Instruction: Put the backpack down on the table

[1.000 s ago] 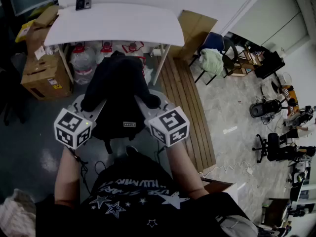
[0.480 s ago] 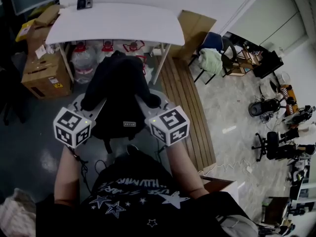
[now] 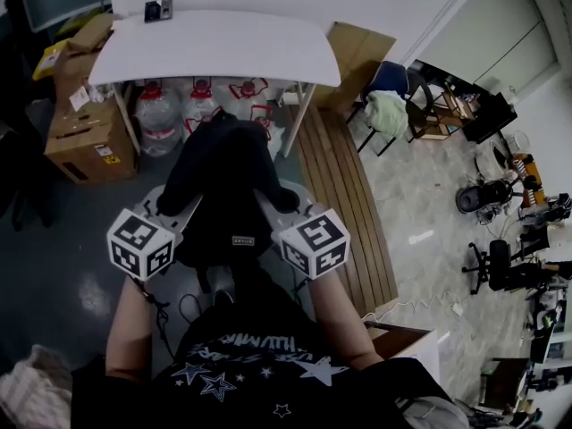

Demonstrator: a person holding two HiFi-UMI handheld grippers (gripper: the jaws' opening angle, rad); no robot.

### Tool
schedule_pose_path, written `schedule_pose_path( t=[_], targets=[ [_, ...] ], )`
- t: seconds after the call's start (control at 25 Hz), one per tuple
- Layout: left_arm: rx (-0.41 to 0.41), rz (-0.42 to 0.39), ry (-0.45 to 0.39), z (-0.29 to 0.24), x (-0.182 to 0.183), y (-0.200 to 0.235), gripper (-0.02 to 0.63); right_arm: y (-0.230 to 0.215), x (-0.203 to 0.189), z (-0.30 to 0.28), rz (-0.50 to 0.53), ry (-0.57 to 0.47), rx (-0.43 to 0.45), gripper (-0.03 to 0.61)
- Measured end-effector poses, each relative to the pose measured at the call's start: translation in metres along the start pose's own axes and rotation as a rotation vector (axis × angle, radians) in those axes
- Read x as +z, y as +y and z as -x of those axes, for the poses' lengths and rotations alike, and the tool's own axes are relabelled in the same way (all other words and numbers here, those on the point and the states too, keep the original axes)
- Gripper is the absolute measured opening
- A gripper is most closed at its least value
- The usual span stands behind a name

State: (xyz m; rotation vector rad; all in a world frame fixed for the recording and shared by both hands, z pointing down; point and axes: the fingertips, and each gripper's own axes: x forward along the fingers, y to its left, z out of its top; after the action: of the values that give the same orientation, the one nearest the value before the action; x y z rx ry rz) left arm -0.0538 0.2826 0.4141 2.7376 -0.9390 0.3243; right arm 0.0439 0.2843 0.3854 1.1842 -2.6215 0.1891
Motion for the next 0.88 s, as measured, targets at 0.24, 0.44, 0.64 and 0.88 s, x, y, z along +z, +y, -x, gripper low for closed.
schedule_pose_path(
  t=[0.24,0.44,0.64,0.88],
  targets=[
    [0.012,0.045,0.003,-0.017,-0.008,0.018,0.041,-0.018,-0.009,-0.022,0.003,0.014,0.032,0.006],
    [0.041,0.035,-0.001,-0.032,0.004,0.045,0.041,-0.039,0.0,-0.047,-0.013,0.0,0.061,0.006],
    [0.059,0.021,-0.007,-0.053,0.023,0.076,0.041,-0.066,0.017,-0.076,-0.005,-0.016,0.082,0.006],
    [0.087,0.019,-0.005,-0.09,0.045,0.12,0.041,-0.112,0.033,-0.12,-0.001,-0.024,0.101,0.006]
  ],
)
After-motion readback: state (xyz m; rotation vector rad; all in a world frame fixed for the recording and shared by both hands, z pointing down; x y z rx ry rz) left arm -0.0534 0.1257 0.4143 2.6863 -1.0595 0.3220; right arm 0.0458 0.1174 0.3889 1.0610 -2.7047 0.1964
